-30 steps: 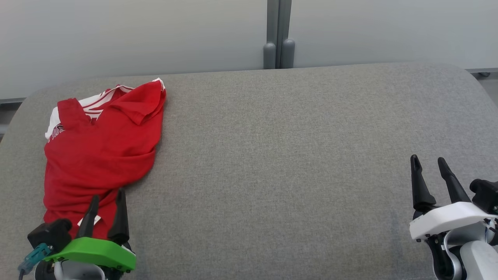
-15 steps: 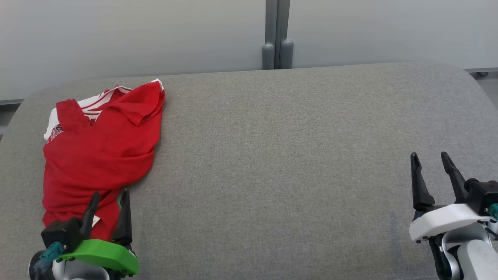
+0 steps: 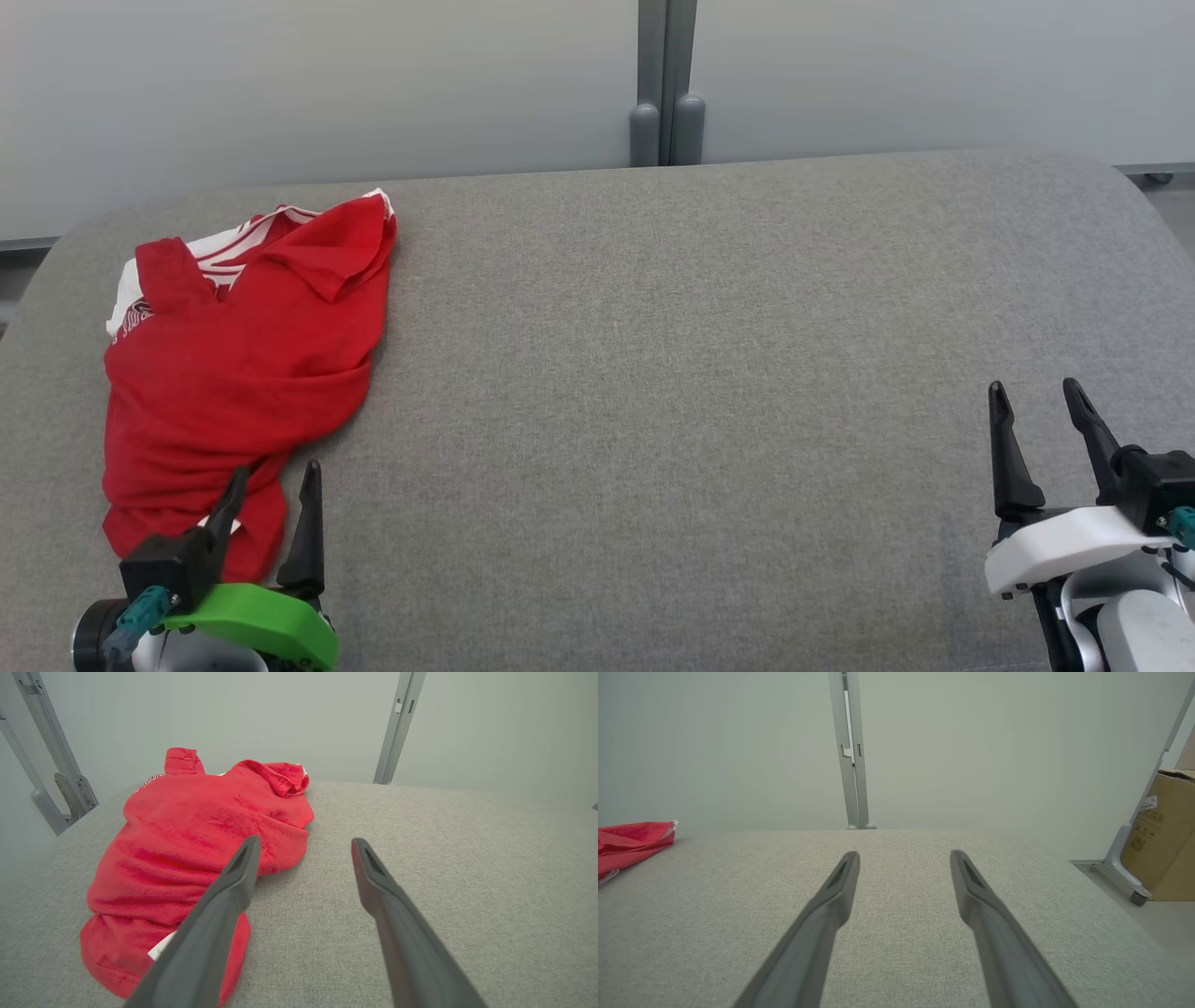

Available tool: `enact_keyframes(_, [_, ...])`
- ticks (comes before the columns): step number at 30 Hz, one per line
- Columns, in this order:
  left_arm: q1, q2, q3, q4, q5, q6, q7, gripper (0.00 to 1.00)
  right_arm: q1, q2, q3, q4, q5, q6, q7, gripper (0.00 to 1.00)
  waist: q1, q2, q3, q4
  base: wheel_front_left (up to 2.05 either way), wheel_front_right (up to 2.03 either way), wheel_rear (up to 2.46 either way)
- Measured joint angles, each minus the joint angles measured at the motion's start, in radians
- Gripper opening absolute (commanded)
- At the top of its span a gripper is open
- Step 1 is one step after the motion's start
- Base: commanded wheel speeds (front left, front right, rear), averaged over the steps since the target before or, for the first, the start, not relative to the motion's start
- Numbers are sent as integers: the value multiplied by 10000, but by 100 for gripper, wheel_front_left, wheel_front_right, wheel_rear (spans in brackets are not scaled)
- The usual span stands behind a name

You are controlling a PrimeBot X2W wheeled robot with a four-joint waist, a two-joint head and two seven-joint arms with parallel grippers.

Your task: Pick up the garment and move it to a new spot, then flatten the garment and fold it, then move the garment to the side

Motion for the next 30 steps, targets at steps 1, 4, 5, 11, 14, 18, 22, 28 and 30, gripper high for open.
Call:
enact_keyframes(1, [0,0,10,12,0,-6,0,100,0,0,-12,15,-2,4,0,100,0,0,0,5,0,0,0])
enact_keyframes(4, [1,0,21,44,0,-10,0,100,0,2,-65,48,-2,92,0,100,0,0,1,19,0,0,0])
enact_keyframes(5, [1,0,21,56,0,-10,0,100,0,4,-81,56,-2,92,0,100,0,0,1,25,0,0,0])
enact_keyframes(11, [-13,-38,-115,82,31,-96,0,100,38,-8,-303,56,-4,138,0,100,0,0,11,227,0,0,0])
enact_keyframes(14, [-16,-48,-109,96,31,-98,0,100,80,-10,-311,56,-12,217,0,100,0,0,19,507,0,0,0])
enact_keyframes(18, [-15,-65,-21,190,31,-98,0,100,98,-8,-263,54,-67,364,0,100,0,0,21,885,0,0,0])
enact_keyframes(22, [-8,-82,196,228,25,-100,0,100,93,13,-86,65,-171,554,0,100,0,0,16,1343,0,0,0])
enact_keyframes(28, [19,-92,412,326,25,-100,0,100,56,130,111,94,-280,709,0,100,0,0,-5,2091,0,0,0])
enact_keyframes(30, [24,-111,468,337,21,-100,0,100,30,163,115,94,-303,711,0,100,0,0,-11,2344,0,0,0])
